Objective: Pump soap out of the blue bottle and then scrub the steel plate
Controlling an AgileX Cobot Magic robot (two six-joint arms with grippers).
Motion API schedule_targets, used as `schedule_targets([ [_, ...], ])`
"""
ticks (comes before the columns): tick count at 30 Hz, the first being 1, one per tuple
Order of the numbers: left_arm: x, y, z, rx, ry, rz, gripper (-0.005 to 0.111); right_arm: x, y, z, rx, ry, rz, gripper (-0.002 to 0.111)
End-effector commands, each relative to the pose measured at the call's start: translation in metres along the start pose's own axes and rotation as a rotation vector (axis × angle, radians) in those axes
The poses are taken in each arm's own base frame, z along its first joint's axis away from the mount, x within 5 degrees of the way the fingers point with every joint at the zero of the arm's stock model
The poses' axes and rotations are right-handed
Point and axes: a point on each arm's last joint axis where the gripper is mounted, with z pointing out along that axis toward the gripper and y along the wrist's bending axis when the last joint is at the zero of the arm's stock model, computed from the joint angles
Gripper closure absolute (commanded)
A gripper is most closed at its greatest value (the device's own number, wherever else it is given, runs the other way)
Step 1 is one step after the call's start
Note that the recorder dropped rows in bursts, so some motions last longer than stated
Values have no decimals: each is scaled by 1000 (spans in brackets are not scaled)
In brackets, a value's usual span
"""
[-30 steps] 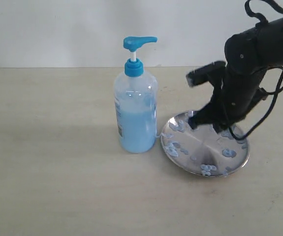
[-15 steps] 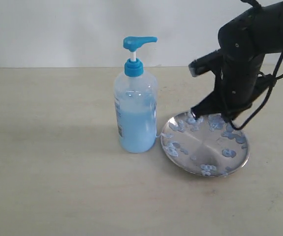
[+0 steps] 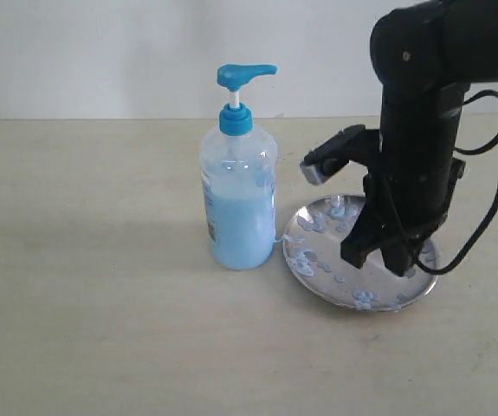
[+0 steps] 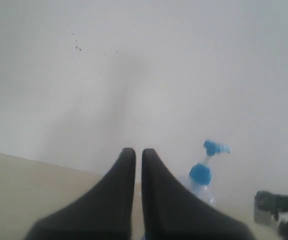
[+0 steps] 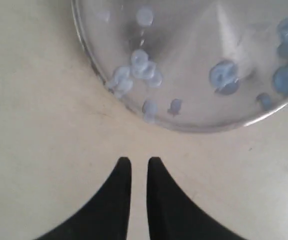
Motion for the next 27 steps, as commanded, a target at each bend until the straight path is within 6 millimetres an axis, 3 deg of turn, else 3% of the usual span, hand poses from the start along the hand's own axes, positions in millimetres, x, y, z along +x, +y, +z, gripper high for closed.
schedule_targets([
  [1, -4, 21, -3, -203, -119, -581, 102, -12, 3, -60, 5, -437, 15, 109],
  [2, 0, 27, -4, -278, -128, -775, 102, -16, 7, -77, -15, -590, 5, 109],
  [4, 7, 33, -6, -367, -111, -974, 102, -19, 15, -107, -65, -840, -44, 109],
  [6, 10, 34, -7, -397, -97, -1004, 102, -16, 23, -122, -73, -946, -183, 109],
  [8, 15, 37, -9, -460, -65, -980, 102, -10, 30, -124, -99, -924, -312, 109],
  [11, 20, 42, -12, -539, -27, -935, 102, 1, 36, -107, -143, -759, -413, 109],
  [13, 21, 43, -13, -564, -17, -912, 102, 10, 32, -85, -109, -622, -410, 109],
  [18, 19, 45, -14, -570, -17, -829, 102, 26, 12, -33, 84, -465, -118, 109],
  [22, 19, 45, -14, -572, -16, -807, 102, 26, 5, -26, 151, -502, -5, 109],
  [27, 19, 45, -14, -572, -16, -807, 102, -1, 4, -36, 113, -810, 181, 109],
])
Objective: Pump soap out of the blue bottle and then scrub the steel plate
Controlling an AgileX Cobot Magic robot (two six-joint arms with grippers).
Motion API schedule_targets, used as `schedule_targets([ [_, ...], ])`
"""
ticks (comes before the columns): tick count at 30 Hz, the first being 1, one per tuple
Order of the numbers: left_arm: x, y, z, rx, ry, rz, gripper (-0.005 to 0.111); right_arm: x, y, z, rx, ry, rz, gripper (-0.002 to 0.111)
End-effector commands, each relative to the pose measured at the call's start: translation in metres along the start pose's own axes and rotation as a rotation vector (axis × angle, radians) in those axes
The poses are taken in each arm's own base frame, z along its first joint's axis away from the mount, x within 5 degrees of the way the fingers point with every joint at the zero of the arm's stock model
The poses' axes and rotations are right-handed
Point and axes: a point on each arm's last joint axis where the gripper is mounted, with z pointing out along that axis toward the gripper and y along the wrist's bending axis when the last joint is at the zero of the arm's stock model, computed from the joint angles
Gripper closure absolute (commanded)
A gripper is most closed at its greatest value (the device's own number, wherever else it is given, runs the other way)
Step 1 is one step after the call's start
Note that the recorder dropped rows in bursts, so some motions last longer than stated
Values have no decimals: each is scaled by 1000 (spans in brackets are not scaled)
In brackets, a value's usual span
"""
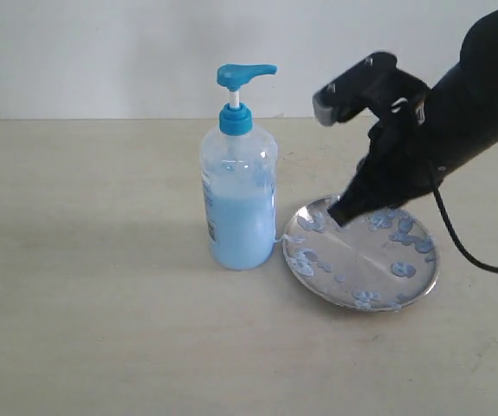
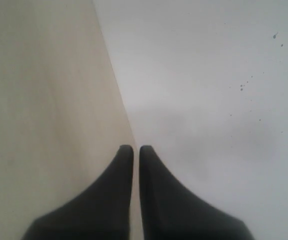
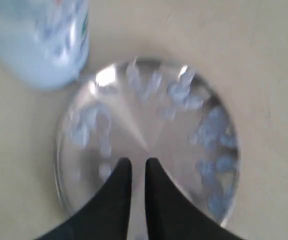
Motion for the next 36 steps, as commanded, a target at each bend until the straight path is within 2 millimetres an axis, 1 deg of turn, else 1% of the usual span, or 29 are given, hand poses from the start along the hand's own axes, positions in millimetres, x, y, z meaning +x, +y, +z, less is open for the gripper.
schedule_targets([
  [1, 0, 1, 0, -5, 2, 3, 102, -21, 4, 10, -16, -202, 136, 109],
  [2, 0, 1, 0, -5, 2, 3, 102, -14, 10, 19, -44, -122, 105, 109],
  [4, 0, 1, 0, -5, 2, 3, 102, 12, 18, 33, -100, 172, -65, 109],
  [5, 0, 1, 0, -5, 2, 3, 102, 28, 17, 39, -112, 349, -158, 109],
  [6, 0, 1, 0, -5, 2, 3, 102, 42, 10, 43, -69, 509, -170, 109],
  [7, 0, 1, 0, -5, 2, 3, 102, 51, -1, 47, 19, 601, -124, 109],
  [8, 0, 1, 0, -5, 2, 3, 102, 55, -17, 48, 161, 630, -38, 109],
  [9, 0, 1, 0, -5, 2, 3, 102, 55, -32, 48, 302, 602, 73, 109],
  [11, 0, 1, 0, -5, 0, 12, 102, 45, -49, 47, 410, 485, 168, 109],
  [13, 0, 1, 0, -5, -1, 15, 102, 25, -48, 45, 335, 327, 254, 109],
  [14, 0, 1, 0, -5, -1, 15, 102, 15, -41, 41, 249, 272, 267, 109],
  [15, 0, 1, 0, -5, -1, 15, 102, 7, -30, 36, 146, 249, 209, 109],
  [16, 0, 1, 0, -5, -1, 15, 102, -1, -7, 17, -30, 214, 29, 109],
  [17, 0, 1, 0, -5, -1, 15, 102, -3, 3, 2, -104, 179, -26, 109],
  [18, 0, 1, 0, -5, -1, 15, 102, -3, 10, -33, -147, 43, 11, 109],
  [19, 0, 1, 0, -5, -1, 15, 102, -1, 9, -58, -126, -67, 59, 109],
  [20, 0, 1, 0, -5, -2, 19, 102, 6, 6, -110, -58, -349, 123, 109],
  [21, 0, 1, 0, -5, -2, 21, 102, 16, 6, -141, -19, -512, 124, 109],
  [22, 0, 1, 0, -5, -2, 21, 102, 43, 8, -191, 39, -768, 131, 109],
  [23, 0, 1, 0, -5, -2, 21, 102, 79, 15, -221, 78, -922, 122, 109],
  [24, 0, 1, 0, -5, -2, 21, 102, 103, 20, -235, 91, -988, 118, 109],
  [25, 0, 1, 0, -5, -2, 21, 102, 134, 27, -237, 98, -1032, 116, 109],
  [27, 0, 1, 0, -5, -2, 21, 102, 177, 38, -235, 95, -1129, 144, 109],
  [29, 0, 1, 0, -3, -2, 21, 102, 202, 45, -215, 73, -1145, 176, 109],
  [30, 0, 1, 0, -3, -2, 21, 102, 209, 47, -205, 72, -1130, 174, 109],
  [31, 0, 1, 0, -3, -2, 21, 102, 216, 51, -180, 48, -1015, 170, 109],
  [33, 0, 1, 0, -3, -2, 21, 102, 222, 55, -159, -1, -906, 198, 109],
  [34, 0, 1, 0, -3, -2, 21, 102, 225, 57, -153, -25, -860, 226, 109],
  [36, 0, 1, 0, -3, -2, 21, 102, 228, 58, -148, -46, -821, 251, 109],
])
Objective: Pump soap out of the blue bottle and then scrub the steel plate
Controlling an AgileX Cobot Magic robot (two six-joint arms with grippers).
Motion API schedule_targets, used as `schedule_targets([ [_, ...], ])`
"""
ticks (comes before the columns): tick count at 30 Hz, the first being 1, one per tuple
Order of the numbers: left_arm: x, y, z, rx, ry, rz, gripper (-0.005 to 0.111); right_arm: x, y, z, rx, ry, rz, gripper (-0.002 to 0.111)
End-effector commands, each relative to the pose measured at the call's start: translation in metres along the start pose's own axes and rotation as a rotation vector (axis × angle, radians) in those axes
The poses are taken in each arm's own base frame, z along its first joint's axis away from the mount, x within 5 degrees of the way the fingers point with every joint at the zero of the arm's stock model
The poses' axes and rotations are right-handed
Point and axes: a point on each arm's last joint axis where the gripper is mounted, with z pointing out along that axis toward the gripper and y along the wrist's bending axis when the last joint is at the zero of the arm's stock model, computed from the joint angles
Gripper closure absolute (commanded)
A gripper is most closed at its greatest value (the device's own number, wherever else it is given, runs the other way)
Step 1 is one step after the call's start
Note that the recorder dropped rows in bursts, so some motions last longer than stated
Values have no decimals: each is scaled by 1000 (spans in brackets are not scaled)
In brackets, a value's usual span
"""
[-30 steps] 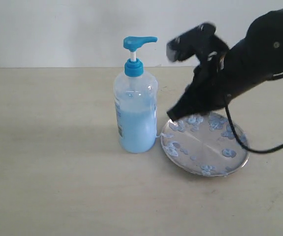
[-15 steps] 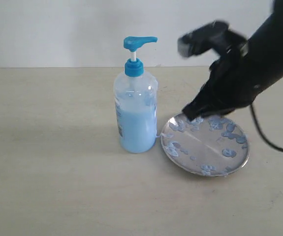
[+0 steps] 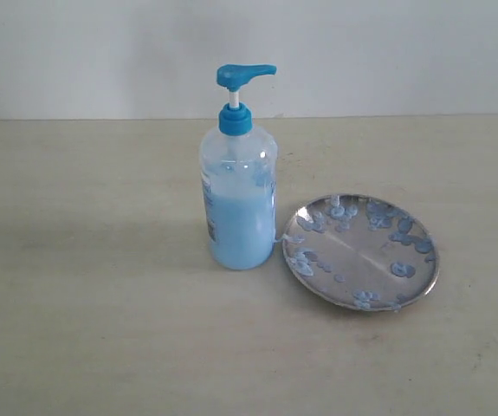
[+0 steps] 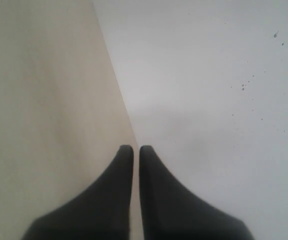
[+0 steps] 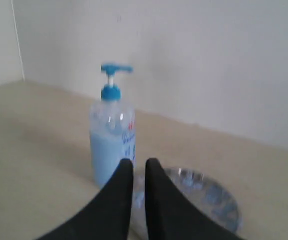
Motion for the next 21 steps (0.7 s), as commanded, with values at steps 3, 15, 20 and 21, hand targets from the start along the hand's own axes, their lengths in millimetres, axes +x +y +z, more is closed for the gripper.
schedule_targets([
  [3, 0, 1, 0, 0, 3, 5, 102, 14, -1, 3, 13, 67, -49, 109],
  [15, 0, 1, 0, 0, 3, 5, 102, 45, -20, 11, 323, 153, 0, 109],
  [20, 0, 1, 0, 0, 3, 5, 102, 84, -25, 18, 385, 232, -2, 109],
  [21, 0, 1, 0, 0, 3, 5, 102, 84, -25, 19, 386, 219, -6, 109],
])
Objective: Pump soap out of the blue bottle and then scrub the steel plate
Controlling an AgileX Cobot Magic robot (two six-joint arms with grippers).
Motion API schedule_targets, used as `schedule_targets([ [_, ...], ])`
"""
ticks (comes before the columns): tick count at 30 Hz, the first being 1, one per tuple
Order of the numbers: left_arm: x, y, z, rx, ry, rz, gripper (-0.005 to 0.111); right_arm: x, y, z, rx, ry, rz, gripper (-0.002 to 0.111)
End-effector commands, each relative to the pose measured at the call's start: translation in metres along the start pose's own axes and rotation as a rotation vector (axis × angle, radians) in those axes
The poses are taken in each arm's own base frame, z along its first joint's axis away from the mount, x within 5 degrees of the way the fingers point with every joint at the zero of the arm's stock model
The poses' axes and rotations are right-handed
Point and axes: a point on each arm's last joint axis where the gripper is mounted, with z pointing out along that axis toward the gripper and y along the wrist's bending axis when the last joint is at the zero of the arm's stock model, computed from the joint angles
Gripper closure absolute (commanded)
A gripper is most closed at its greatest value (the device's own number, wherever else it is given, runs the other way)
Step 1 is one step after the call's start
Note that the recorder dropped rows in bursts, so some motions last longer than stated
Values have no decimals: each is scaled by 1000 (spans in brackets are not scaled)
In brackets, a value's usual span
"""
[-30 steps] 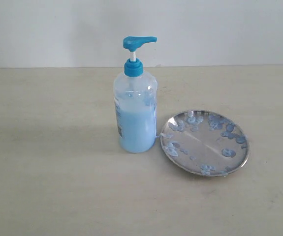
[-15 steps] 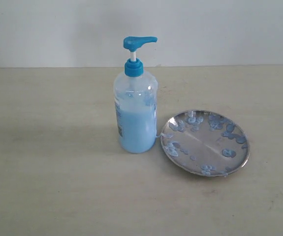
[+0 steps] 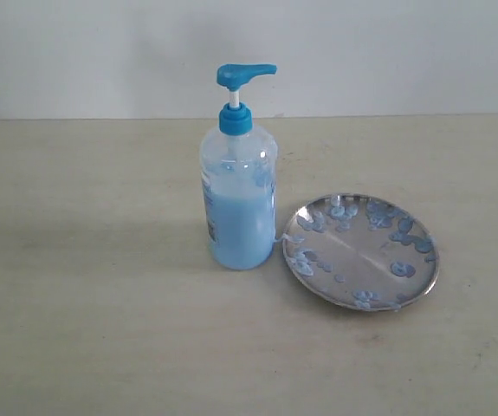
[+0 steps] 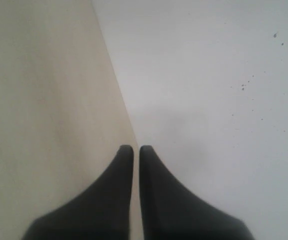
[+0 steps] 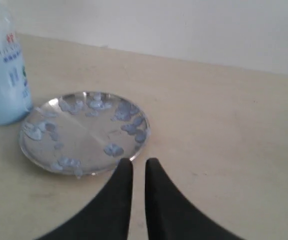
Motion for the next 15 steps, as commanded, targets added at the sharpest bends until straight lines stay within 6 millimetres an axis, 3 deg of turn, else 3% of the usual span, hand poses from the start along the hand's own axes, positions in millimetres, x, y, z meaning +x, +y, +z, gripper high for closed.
schedule_targets([
  [1, 0, 1, 0, 1, 3, 8, 102, 15, 0, 7, 27, 2, -9, 109],
  [6, 0, 1, 0, 3, 3, 8, 102, 13, -1, 7, 30, -16, 8, 109],
  [8, 0, 1, 0, 3, 3, 8, 102, 13, 4, 7, -16, -16, 203, 109],
  [10, 0, 1, 0, 3, 3, 8, 102, 12, 8, 7, -58, -22, 273, 109],
  [13, 0, 1, 0, 3, 3, 8, 102, 11, 7, 7, -26, -41, 113, 109],
  [15, 0, 1, 0, 3, 3, 8, 102, 11, 4, 7, 26, -39, 103, 109],
])
